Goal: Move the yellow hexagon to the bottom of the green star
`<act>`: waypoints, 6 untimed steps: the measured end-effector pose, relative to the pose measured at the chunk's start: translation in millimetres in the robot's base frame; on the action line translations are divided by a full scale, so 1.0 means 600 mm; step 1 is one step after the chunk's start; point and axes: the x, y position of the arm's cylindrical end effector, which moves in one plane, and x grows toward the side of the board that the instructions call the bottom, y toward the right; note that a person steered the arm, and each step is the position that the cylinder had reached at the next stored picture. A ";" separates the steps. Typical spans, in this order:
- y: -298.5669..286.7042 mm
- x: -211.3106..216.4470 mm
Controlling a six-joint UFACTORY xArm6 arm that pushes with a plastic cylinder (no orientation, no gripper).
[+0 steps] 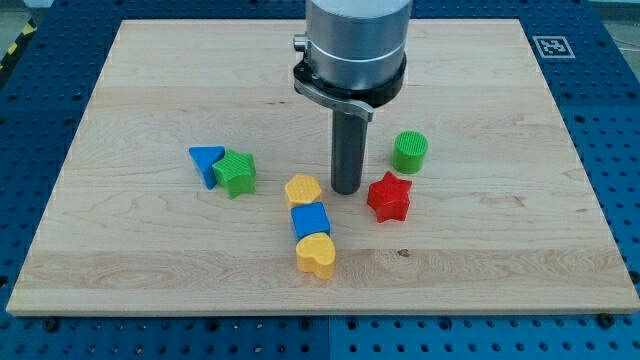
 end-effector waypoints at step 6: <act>-0.090 0.017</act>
